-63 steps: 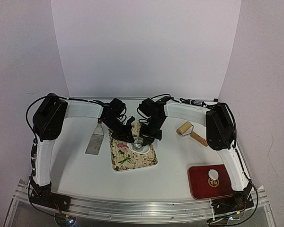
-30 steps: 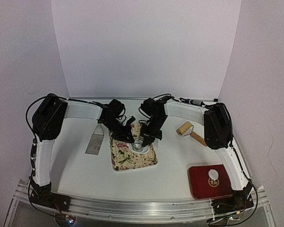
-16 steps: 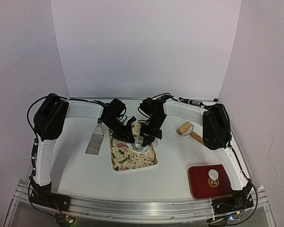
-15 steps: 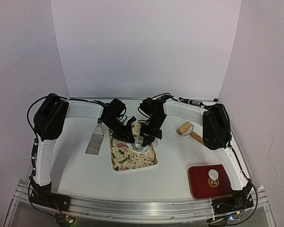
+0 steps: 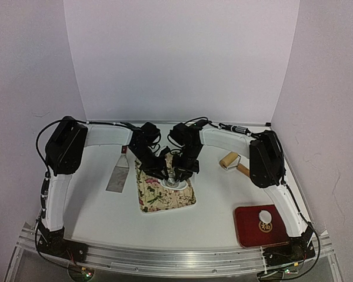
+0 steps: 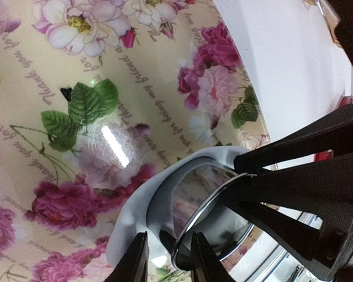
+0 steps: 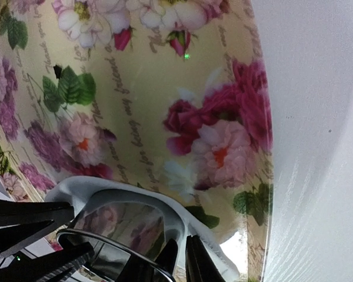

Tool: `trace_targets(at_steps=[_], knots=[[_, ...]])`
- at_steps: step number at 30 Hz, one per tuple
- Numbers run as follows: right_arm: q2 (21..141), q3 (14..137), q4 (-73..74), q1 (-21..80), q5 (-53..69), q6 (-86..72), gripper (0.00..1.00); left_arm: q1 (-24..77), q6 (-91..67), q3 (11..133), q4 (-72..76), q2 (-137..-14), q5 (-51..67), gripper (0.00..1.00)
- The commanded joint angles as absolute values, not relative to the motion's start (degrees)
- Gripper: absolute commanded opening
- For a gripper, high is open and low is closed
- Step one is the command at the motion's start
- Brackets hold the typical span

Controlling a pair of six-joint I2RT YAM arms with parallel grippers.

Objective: Roll out the dumpling wrappers from the dough

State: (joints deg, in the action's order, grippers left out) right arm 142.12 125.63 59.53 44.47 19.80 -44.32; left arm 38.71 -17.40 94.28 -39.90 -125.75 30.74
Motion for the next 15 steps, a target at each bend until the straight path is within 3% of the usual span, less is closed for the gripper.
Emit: trace_targets(at_steps=[1,6,15], knots=[[142.9,128.5,56.4,44.6,14.9,-42.1,0.19,40.5,-16.8,96.6,-43.9,-123.7,30.1,0.3],[143.8,128.9,57.4,44.6,12.8,-40.8,0.14,40.4,-18.7,93.4,-43.0,-119.5,28.8,0.42],[143.8,129.8,60.6,44.7,9.2,-37.3,0.03,38.7,-21.3,85.9,-41.8,-111.0,23.4,0.48]])
